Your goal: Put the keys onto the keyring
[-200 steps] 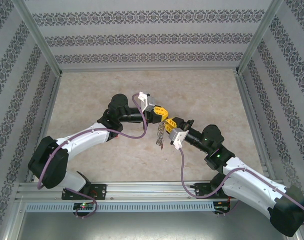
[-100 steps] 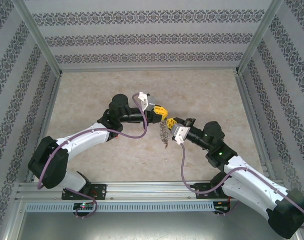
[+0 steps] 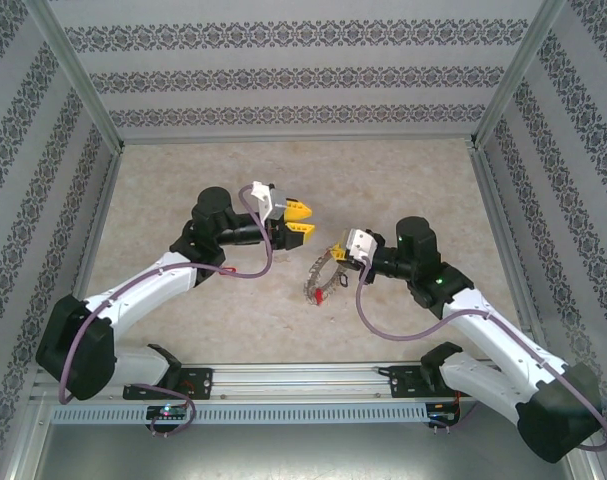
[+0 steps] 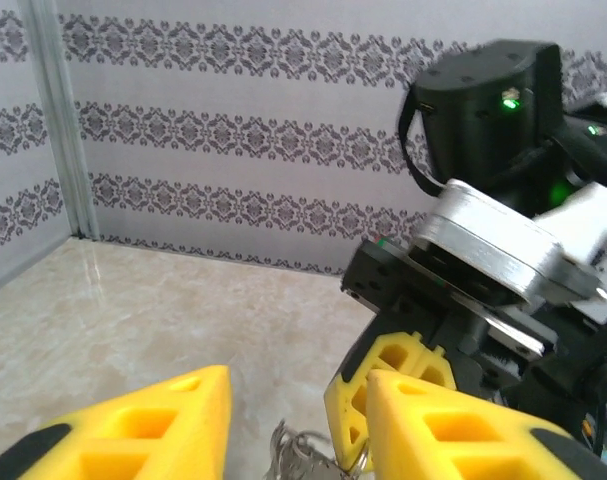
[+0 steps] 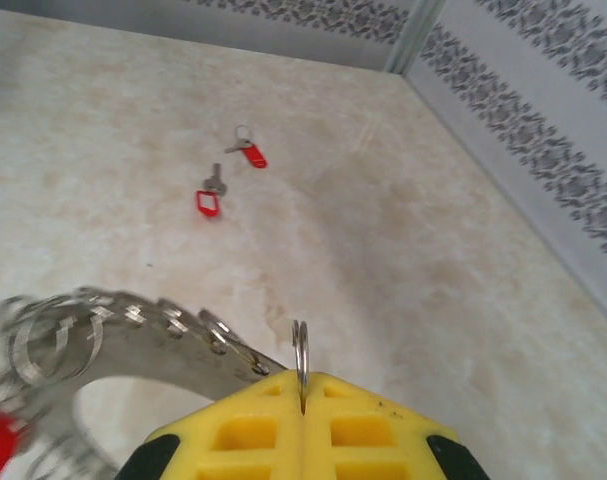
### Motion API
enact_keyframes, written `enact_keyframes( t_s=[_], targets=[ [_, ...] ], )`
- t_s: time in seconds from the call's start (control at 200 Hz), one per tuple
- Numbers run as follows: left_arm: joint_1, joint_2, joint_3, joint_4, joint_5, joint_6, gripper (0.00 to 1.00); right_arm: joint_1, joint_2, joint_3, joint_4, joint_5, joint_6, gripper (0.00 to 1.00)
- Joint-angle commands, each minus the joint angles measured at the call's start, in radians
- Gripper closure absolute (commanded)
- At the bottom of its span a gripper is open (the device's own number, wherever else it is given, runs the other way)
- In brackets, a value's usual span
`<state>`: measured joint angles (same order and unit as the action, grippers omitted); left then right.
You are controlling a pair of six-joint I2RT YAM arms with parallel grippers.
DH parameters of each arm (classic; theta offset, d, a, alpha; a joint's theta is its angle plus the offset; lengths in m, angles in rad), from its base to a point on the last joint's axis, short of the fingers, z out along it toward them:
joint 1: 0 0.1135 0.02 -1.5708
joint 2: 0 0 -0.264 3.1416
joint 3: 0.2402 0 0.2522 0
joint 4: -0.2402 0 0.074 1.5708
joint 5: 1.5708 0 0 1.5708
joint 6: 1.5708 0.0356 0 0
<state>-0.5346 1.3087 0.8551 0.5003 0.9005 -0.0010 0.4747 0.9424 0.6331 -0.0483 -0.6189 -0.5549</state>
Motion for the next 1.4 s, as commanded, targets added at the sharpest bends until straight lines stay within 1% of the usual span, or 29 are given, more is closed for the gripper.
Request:
enact_keyframes(
  t_s=[0.0, 0.095, 0.185, 0.265, 0.315, 0.53, 0.555, 0.6, 0.764, 1.014, 1.159, 1.239, 1.394],
  targets=[
    [0.004, -0.014, 0.016, -0.189, 0.091, 0.137, 0.66, -0.015, 0.017, 0.079, -0.075, -0.158, 0.024, 1.0],
    [-0.001, -0.004, 0.03, -0.28, 0.109, 0.204, 0.68, -0.025, 0.046, 0.121, -0.166, -0.192, -0.012, 1.0],
    [-0.021, 0.012, 0.046, -0.355, 0.101, 0.281, 0.65, -0.03, 0.08, 0.161, -0.255, -0.208, -0.05, 1.0],
    [-0.054, 0.041, 0.075, -0.475, 0.077, 0.396, 0.65, -0.035, 0.101, 0.179, -0.286, -0.225, -0.056, 1.0],
    [-0.06, 0.058, 0.08, -0.485, 0.086, 0.426, 0.66, -0.039, 0.112, 0.187, -0.291, -0.239, -0.053, 1.0],
    [-0.063, 0.075, 0.016, -0.287, 0.13, 0.356, 0.67, -0.051, 0.115, 0.171, -0.227, -0.332, -0.038, 1.0],
    [-0.065, 0.076, 0.017, -0.284, 0.133, 0.355, 0.7, -0.052, 0.115, 0.168, -0.22, -0.339, -0.037, 1.0],
    [-0.065, 0.076, 0.017, -0.288, 0.133, 0.358, 0.71, -0.051, 0.114, 0.165, -0.208, -0.349, -0.033, 1.0],
    [-0.067, 0.057, 0.01, -0.29, 0.126, 0.369, 0.71, -0.057, 0.098, 0.15, -0.152, -0.382, -0.002, 1.0],
    [-0.079, 0.053, 0.013, -0.28, 0.155, 0.366, 0.72, -0.069, 0.091, 0.123, -0.069, -0.389, 0.068, 1.0],
    [-0.087, 0.055, 0.016, -0.271, 0.153, 0.361, 0.72, -0.07, 0.088, 0.124, -0.074, -0.386, 0.065, 1.0],
    [-0.09, 0.058, 0.024, -0.269, 0.152, 0.36, 0.75, -0.07, 0.089, 0.124, -0.086, -0.373, 0.061, 1.0],
    [-0.092, 0.053, 0.03, -0.264, 0.123, 0.36, 0.76, -0.067, 0.095, 0.135, -0.138, -0.352, 0.033, 1.0]
  ],
)
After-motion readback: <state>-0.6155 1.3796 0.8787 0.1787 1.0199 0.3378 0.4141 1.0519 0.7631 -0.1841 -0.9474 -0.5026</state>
